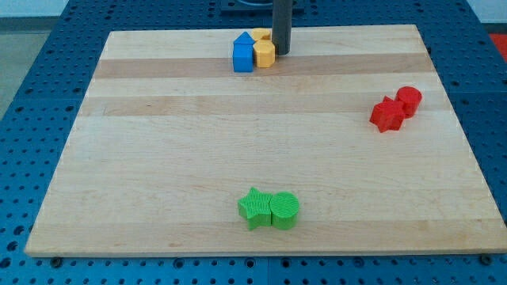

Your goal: Move your arm towards the bottom left

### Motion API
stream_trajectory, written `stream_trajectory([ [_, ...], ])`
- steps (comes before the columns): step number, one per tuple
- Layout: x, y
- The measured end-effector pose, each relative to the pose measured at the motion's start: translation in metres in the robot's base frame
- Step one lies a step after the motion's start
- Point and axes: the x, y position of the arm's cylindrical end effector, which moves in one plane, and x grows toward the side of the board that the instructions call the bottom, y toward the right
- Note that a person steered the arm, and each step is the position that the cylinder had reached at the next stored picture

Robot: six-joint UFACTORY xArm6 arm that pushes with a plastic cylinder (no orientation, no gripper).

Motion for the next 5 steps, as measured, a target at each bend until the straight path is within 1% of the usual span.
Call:
stream_trajectory([
  [1, 0.000, 0.003],
  [2, 0.028, 0.022],
  [3, 0.097, 0.019],
  [4, 0.155, -0.011],
  [5, 0.167, -0.032],
])
